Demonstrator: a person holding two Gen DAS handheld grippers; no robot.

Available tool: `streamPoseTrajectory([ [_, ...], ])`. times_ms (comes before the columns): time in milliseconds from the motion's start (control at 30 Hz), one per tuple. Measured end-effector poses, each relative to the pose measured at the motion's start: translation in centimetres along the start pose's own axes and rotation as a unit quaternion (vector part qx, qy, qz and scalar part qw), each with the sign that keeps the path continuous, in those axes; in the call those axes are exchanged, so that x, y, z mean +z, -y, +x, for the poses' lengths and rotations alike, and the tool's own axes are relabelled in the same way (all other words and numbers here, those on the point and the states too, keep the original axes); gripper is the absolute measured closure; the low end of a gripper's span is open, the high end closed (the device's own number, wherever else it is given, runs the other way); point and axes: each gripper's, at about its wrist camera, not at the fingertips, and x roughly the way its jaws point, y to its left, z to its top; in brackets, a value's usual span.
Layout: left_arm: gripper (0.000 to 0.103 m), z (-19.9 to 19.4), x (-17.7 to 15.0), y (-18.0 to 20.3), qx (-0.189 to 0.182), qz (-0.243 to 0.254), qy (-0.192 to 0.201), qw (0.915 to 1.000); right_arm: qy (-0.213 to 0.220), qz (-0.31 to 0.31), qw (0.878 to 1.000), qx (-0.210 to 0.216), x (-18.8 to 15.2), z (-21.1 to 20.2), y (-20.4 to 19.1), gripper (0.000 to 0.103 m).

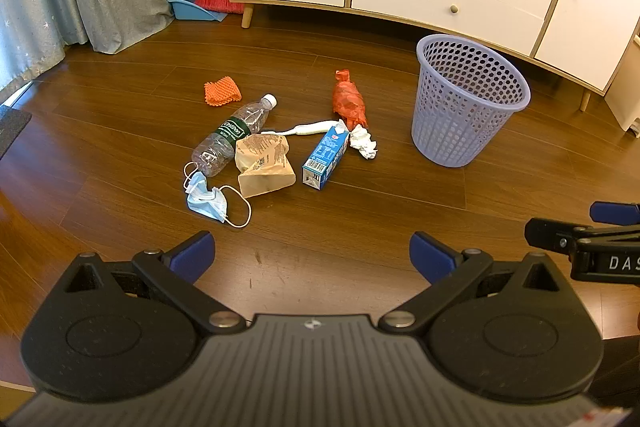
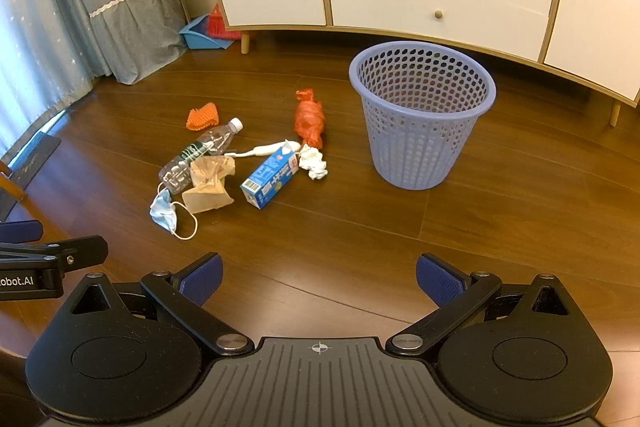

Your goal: Collect trash

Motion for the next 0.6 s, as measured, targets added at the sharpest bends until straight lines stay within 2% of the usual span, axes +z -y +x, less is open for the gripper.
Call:
streamPoseTrajectory([
  [600,0.001,0.1,0.08,0.11,-0.001,-0.001,0.0,1.0,0.001,0.003,1.0,-0.004,0.36,-0.06,0.23,0.002],
])
